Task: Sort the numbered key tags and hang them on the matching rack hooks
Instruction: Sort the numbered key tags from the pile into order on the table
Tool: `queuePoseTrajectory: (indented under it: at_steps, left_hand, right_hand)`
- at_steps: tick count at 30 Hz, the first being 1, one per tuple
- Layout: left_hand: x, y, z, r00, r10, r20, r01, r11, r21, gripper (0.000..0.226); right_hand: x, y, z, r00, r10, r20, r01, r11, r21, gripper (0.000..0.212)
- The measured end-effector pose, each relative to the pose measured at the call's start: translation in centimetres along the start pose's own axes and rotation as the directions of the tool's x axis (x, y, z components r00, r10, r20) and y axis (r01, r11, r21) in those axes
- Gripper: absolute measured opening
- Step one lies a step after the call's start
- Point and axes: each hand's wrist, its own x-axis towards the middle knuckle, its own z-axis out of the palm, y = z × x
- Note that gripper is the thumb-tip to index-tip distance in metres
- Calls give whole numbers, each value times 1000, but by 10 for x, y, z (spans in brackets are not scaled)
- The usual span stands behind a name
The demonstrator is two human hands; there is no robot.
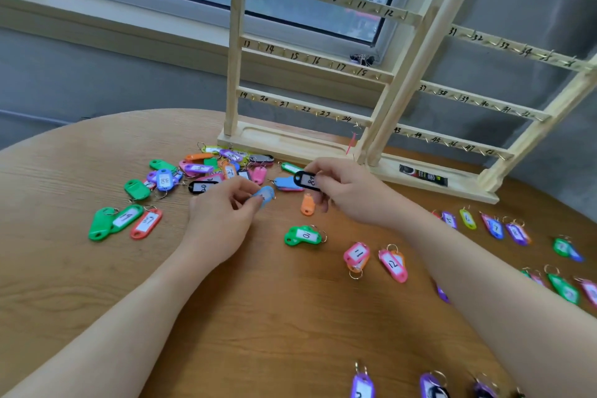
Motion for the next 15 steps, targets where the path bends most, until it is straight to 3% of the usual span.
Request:
queuePoseTrajectory:
  at_steps: [9, 12, 15]
  left_hand:
    - [-8, 9, 1, 999, -31, 31, 35, 989, -143, 8]
    - [-18, 18, 7, 994, 21, 105, -1, 983, -184, 13]
    - [-34, 28, 11, 974, 123, 191, -105, 989, -101, 20]
  right_hand:
    - [-54, 10, -28, 999, 36, -10, -35, 999, 38, 33]
    - [-78, 17, -33, 997, 56, -45, -54, 998, 43, 25]
    - [-106, 26, -38, 993, 106, -60, -102, 993, 54, 20]
